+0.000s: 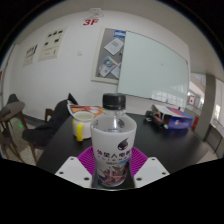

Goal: Pour water

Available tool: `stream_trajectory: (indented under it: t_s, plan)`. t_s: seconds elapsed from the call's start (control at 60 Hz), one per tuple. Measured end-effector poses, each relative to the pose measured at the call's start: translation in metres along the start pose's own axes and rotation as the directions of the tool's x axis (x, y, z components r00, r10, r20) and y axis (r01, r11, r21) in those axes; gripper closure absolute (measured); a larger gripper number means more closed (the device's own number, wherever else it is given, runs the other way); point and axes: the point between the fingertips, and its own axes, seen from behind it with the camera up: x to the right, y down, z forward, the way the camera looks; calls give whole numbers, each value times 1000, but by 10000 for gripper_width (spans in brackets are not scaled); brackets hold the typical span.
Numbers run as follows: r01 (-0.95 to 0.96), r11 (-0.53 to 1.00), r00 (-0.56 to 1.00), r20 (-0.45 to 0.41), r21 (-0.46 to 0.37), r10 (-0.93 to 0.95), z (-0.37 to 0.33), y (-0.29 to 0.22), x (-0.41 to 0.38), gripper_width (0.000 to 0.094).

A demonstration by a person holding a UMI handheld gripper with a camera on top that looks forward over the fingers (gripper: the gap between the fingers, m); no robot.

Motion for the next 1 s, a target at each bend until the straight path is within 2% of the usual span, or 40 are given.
stream_trajectory:
  t_s: [0.117, 0.333, 0.483, 0.617, 0.733, 0.833, 0.917, 1.0]
  plan:
    - [126, 992, 985, -112, -25, -128, 5, -22, 60, 536]
    - [529, 848, 799, -322, -23, -507, 40, -129, 141, 537]
    - [828, 560, 509, -395, -16, -765, 82, -215, 124, 538]
    - [989, 149, 126, -439, -18, -890, 117, -258, 65, 538]
    - [976, -211, -211, -424, -47, -881, 149, -244, 15, 540]
    - [897, -439, -425, -395, -60, -814, 174, -216, -14, 531]
    - [840, -541, -516, -384, -51, -766, 185, -197, -25, 535]
    - [842, -537, -514, -367, -44, -776, 190, -187, -25, 532]
